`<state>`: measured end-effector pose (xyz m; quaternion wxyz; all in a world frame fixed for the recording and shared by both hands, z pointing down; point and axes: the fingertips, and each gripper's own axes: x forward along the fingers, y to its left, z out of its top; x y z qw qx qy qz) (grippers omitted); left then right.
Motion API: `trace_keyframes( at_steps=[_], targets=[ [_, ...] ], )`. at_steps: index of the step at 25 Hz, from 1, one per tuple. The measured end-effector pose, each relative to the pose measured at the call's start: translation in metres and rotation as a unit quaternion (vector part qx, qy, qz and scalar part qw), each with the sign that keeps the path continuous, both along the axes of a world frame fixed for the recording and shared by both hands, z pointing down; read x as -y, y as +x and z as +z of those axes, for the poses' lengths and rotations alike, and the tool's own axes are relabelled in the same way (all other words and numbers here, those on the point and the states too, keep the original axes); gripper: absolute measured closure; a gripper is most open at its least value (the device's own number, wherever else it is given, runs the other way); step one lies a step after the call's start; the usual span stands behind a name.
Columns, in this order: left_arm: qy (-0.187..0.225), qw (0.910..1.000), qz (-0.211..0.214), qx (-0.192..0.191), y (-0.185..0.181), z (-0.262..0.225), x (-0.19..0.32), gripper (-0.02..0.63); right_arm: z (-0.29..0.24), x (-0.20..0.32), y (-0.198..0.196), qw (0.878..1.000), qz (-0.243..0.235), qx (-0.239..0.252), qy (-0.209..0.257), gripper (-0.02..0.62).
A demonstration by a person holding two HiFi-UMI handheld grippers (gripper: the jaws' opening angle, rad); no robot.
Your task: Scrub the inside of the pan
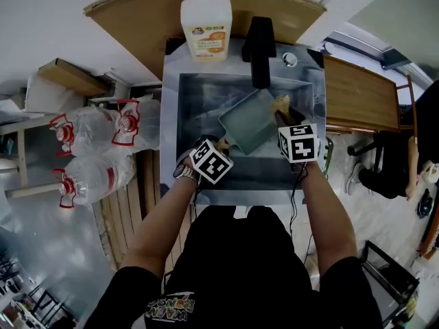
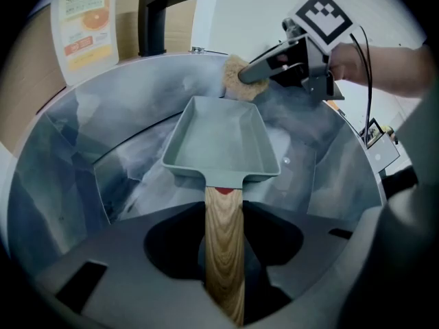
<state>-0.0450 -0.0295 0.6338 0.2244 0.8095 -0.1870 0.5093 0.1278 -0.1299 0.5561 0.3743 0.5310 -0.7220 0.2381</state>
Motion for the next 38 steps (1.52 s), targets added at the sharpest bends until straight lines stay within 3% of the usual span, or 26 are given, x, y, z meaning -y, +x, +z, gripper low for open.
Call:
trace_keyframes(
  at_steps=[5, 10, 13, 18, 21, 24, 38],
  targets=[
    [0.034, 0.9993, 0.001, 0.015, -0.002, -0.010, 0.003, 0.432, -0.033, -0.009, 0.002, 0.995, 0.004, 0.095, 0.041, 0.449],
    [0.080, 0.9962, -0.035, 0.003, -0.001, -0.039, 0.006, 0.434, -0.062, -0.025, 0.012, 0.990, -0.010, 0.118, 0.076, 0.449],
    [0.119, 0.9904, -0.065, -0.027, 0.006, -0.069, 0.010, 0.450, -0.080, -0.033, 0.015, 0.987, -0.020, 0.126, 0.094, 0.449],
    [0.199, 0.9697, -0.105, -0.095, 0.021, -0.133, 0.014, 0.511, -0.113, -0.046, 0.013, 0.982, -0.045, 0.136, 0.125, 0.449],
    [0.236, 0.9539, -0.116, -0.144, 0.036, -0.173, 0.005, 0.589, -0.133, -0.061, 0.015, 0.978, -0.063, 0.141, 0.137, 0.449],
    [0.257, 0.9406, -0.119, -0.187, 0.054, -0.209, -0.006, 0.597, -0.155, -0.076, 0.019, 0.973, -0.079, 0.149, 0.155, 0.449],
    [0.341, 0.9032, -0.130, -0.226, 0.097, -0.307, -0.070, 0.597, -0.244, -0.148, 0.038, 0.943, -0.142, 0.186, 0.235, 0.449]
  ],
)
